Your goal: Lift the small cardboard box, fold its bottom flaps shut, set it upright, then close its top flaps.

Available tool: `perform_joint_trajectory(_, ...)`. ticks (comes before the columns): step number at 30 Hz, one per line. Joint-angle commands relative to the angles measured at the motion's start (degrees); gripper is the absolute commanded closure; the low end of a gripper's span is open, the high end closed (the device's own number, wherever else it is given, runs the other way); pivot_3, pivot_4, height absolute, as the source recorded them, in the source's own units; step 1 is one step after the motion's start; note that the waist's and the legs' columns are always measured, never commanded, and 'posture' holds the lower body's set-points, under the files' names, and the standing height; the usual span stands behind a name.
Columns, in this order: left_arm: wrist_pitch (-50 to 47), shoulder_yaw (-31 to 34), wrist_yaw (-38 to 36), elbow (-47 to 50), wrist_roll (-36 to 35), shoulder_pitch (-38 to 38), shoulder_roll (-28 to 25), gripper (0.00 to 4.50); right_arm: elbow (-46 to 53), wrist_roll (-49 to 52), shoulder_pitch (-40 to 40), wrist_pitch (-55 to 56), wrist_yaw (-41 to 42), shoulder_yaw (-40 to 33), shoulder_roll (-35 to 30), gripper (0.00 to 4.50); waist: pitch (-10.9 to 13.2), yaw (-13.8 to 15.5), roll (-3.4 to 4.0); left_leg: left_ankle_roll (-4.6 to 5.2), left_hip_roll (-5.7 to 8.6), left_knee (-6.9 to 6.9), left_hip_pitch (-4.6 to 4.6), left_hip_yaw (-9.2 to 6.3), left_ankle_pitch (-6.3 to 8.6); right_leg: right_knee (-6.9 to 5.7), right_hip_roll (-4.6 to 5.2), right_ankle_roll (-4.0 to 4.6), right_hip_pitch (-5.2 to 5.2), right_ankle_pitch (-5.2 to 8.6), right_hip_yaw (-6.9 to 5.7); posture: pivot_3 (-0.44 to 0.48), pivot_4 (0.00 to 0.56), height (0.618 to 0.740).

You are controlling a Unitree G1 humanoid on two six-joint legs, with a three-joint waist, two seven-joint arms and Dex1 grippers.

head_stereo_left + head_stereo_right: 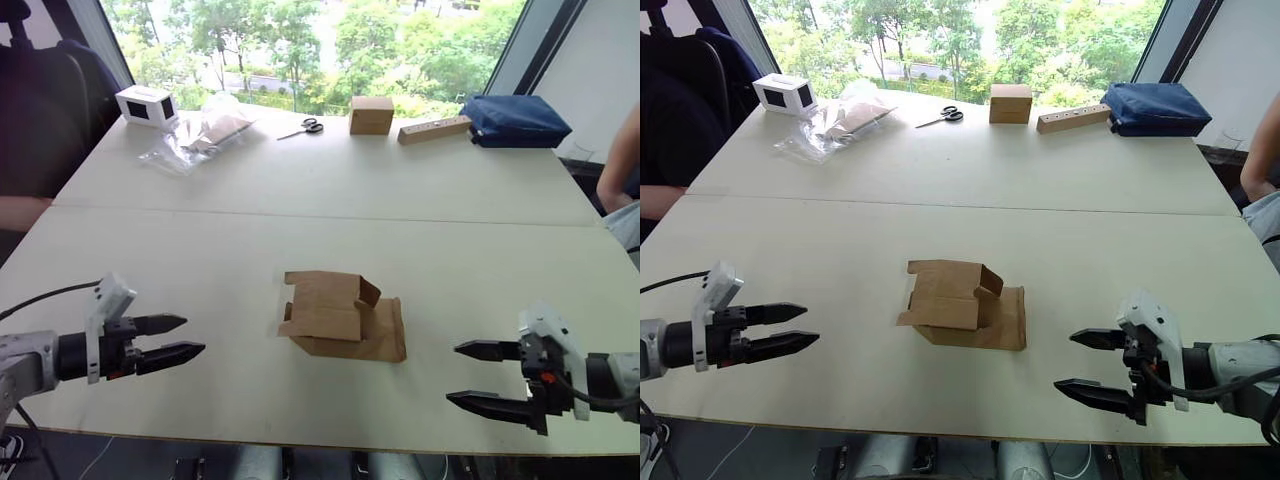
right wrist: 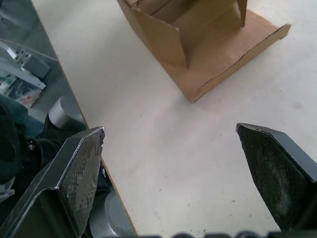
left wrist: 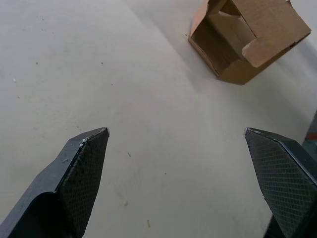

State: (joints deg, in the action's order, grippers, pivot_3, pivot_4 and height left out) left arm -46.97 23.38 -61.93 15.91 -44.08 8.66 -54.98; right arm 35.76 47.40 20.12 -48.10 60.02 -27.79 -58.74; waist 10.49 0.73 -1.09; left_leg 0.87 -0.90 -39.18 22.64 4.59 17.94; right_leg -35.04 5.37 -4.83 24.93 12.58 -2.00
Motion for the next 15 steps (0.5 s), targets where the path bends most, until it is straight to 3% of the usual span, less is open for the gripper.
perform_joint_trajectory(1, 1.4, 0.4, -0.1, 0.2, 0.8, 0.0, 0.0, 0.01, 0.3, -0.2, 0.1, 1.0, 0.5, -0.6, 0.4, 0.04, 0.0, 0.0, -0.01, 0.0, 0.0, 0.0, 0.0, 0.0, 0.0, 0.0, 0.0, 0.0, 0.0, 0.0, 0.0, 0.0, 0.15, 0.74)
perform_joint_trajectory(9, 1.3, 0.3, -0.7, -0.2, 1.0, -0.4, -0.5, 0.01, 2.4, -6.4, 1.0, 2.0, -5.3, 1.2, 0.8, 0.04, 0.0, 0.0, -0.02, 0.0, 0.01, -0.01, -0.01, 0.01, 0.0, -0.03, -0.02, 0.0, -0.01, 0.0, 0.01, 0.0, 0.15, 0.74)
perform_joint_trajectory(15, 2.7, -1.1, 0.9, -1.4, 3.6, -1.4, -0.5, 0.01, 1.5, -3.1, -3.4, -3.6, -6.2, 3.3, -0.4, 0.04, 0.0, -0.1, -0.02, 0.0, 0.0, -0.01, -0.08, 0.01, 0.0, -0.06, -0.07, 0.0, -0.04, 0.0, 0.01, 0.0, 0.15, 0.74)
